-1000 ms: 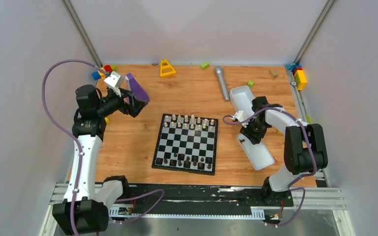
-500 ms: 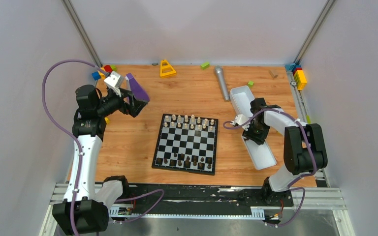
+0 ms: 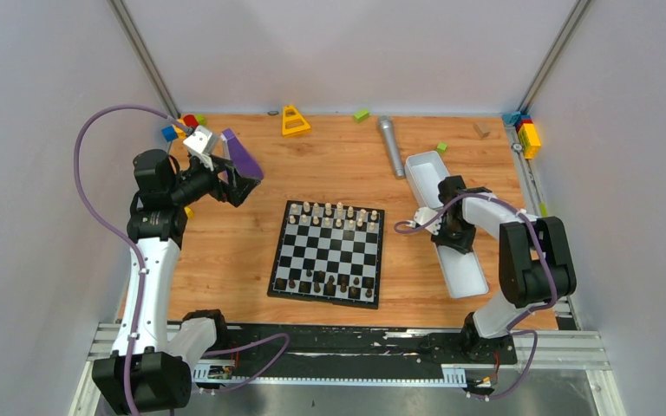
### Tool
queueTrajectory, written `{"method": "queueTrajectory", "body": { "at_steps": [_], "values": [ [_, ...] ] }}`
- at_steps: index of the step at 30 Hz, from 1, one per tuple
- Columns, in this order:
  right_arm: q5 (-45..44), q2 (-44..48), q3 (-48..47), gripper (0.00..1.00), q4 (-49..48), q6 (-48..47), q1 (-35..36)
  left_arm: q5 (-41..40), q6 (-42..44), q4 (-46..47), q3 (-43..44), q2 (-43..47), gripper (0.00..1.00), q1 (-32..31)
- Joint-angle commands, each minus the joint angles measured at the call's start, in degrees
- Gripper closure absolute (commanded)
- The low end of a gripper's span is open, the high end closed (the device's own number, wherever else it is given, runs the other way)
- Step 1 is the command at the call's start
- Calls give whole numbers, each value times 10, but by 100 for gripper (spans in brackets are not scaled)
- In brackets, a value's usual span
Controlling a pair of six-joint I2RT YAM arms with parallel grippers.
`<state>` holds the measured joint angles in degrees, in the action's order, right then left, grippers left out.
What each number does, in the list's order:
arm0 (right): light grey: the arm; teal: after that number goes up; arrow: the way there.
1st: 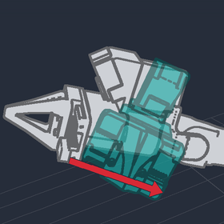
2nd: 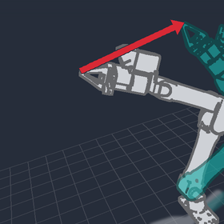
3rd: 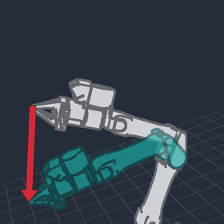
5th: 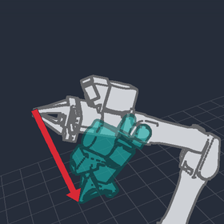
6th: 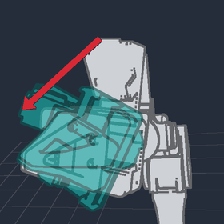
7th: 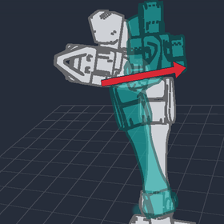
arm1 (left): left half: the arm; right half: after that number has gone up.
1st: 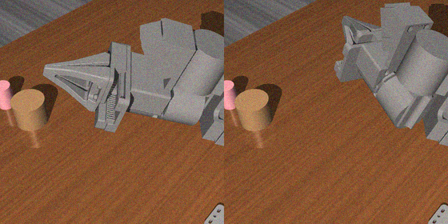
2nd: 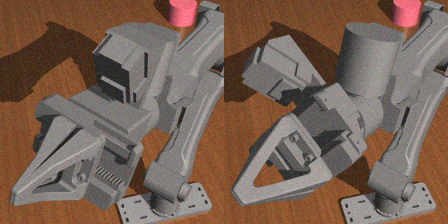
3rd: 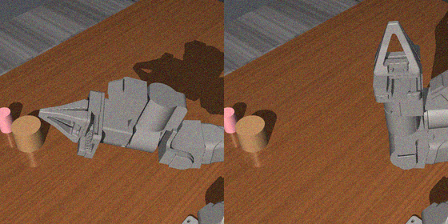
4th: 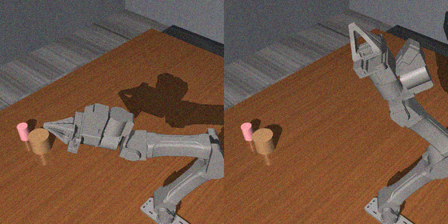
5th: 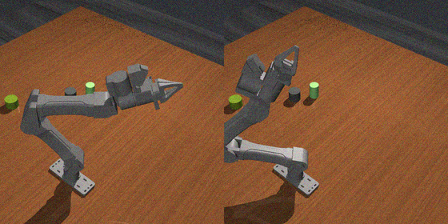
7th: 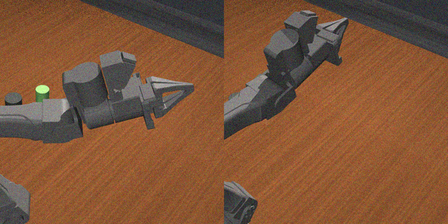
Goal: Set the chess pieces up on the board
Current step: Pick up the chess piece from the storage box, then place the chess piece on the chessboard.
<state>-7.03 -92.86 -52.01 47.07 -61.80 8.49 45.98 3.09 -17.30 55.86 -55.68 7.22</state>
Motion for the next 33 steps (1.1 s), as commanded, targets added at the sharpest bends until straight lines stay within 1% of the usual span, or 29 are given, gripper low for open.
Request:
{"method": "queueTrajectory", "body": {
  "at_steps": [1,5,6,10,14,16,19,22,25,29,33],
  "values": [
    [3,-6,-1,81,4,9,9,-2,10,18,-1,4,0,4],
    [58,1,-25,90,33,39,13,1,14,19,-1,2,0,4],
    [90,6,-32,92,40,47,14,2,16,19,-1,2,0,4],
    [169,41,-55,99,64,74,13,19,30,14,-2,-4,0,4],
    [258,84,-80,100,78,102,15,44,45,13,-5,-11,0,4],
    [320,103,-97,100,84,118,21,57,48,20,-9,-14,0,4],
    [440,125,-122,100,71,154,42,80,54,34,-15,-18,0,4],
    [519,136,-126,100,10,207,87,96,61,51,-23,-24,0,4],
    [554,134,-116,100,-90,268,148,100,68,63,-24,-31,0,4],
    [573,99,-98,100,-227,337,211,106,69,75,-19,-34,0,4],
    [572,59,-82,100,-339,370,259,107,77,79,-21,-26,0,4]
  ]
}}
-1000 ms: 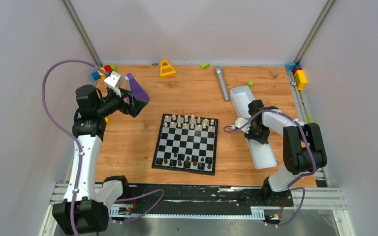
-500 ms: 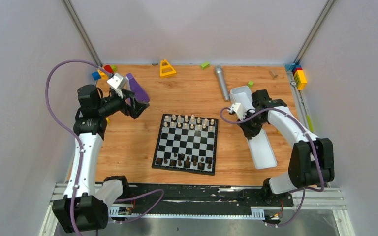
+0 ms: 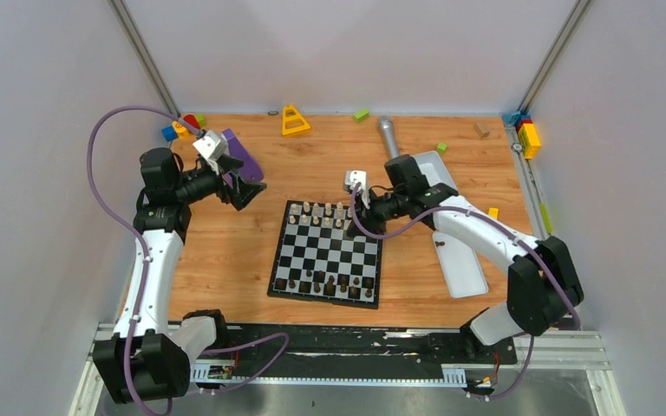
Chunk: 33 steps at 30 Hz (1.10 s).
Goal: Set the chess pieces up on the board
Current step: Place the chess piece on the chessboard.
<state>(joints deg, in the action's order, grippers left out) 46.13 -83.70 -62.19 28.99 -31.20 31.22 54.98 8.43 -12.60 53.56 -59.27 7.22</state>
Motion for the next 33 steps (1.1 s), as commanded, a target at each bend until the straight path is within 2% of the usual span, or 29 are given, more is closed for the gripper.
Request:
{"method": "queueTrajectory", "body": {
  "at_steps": [1,9,16,23,30,33],
  "values": [
    [41,-41,24,100,-179,68,41,17,25,32,1,11,0,4],
    [51,-126,57,100,-335,99,72,17,32,40,-17,22,0,4],
    [60,-177,81,99,-408,119,75,9,24,47,-26,28,0,4],
    [52,-195,112,97,-458,125,79,5,18,55,-32,28,0,4],
    [48,-196,128,91,-457,115,80,2,25,57,-40,30,0,4],
    [40,-190,128,84,-447,108,80,0,33,53,-41,29,0,4]
  ]
}}
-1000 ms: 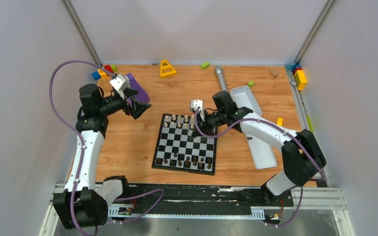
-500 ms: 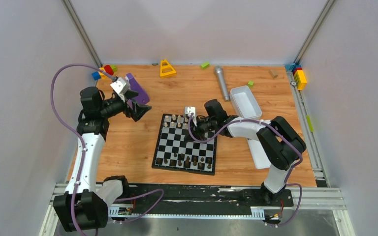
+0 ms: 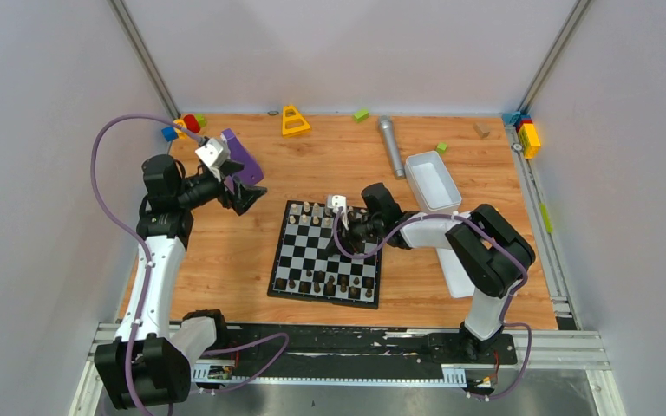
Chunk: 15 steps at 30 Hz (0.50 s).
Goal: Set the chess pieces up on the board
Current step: Place the chess piece on the chessboard.
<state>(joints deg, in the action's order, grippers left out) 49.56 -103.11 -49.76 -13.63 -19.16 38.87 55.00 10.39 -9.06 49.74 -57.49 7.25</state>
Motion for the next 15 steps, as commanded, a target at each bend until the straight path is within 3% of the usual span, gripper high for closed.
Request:
{"method": "queueTrajectory", "body": {
  "at_steps": [1,10,15],
  "values": [
    [3,7,4,82,-17,-14,3,0,17,16,-3,11,0,4],
    [-10,32,-6,67,24,-29,3,2,55,-1,-9,12,0,4],
    [-29,75,-21,66,73,-41,3,1,95,-40,-5,14,0,-3]
  ]
}}
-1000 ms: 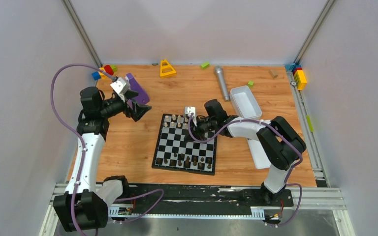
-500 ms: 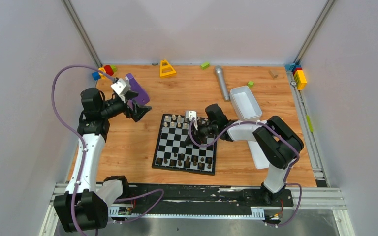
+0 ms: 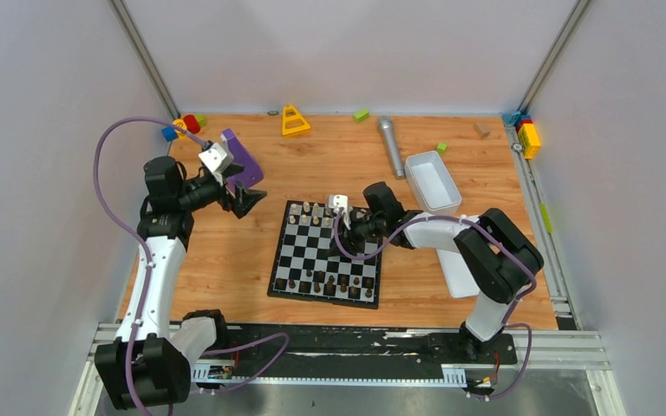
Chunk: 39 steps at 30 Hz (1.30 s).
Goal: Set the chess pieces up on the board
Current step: Place the chess piece on the chessboard, then pick up the chess piece from the chessboard.
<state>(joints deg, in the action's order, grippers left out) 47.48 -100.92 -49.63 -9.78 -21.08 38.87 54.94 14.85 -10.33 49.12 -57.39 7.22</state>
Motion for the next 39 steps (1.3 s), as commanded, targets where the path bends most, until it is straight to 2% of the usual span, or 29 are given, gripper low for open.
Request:
{"method": "queueTrajectory", "body": {
  "at_steps": [1,5,10,19,24,27,30,39],
  "values": [
    [-15,66,-26,67,48,-25,2,-5,73,-49,3,13,0,-14],
    [-51,136,-39,67,137,-41,-4,-44,140,-118,14,7,3,-75],
    [-94,225,-47,66,214,-25,-40,-91,173,-149,20,-22,6,-154],
    [-124,349,-50,61,305,22,-159,-194,166,-159,62,-138,5,-321],
    [-144,405,-31,60,321,49,-230,-246,124,-143,82,-219,5,-393],
    [-147,427,-20,58,324,53,-258,-285,103,-157,113,-272,7,-423],
    [-137,438,-8,57,324,50,-278,-306,84,-185,143,-322,14,-444],
    [-124,422,-5,56,327,41,-290,-339,58,-243,206,-396,29,-475]
  ]
}}
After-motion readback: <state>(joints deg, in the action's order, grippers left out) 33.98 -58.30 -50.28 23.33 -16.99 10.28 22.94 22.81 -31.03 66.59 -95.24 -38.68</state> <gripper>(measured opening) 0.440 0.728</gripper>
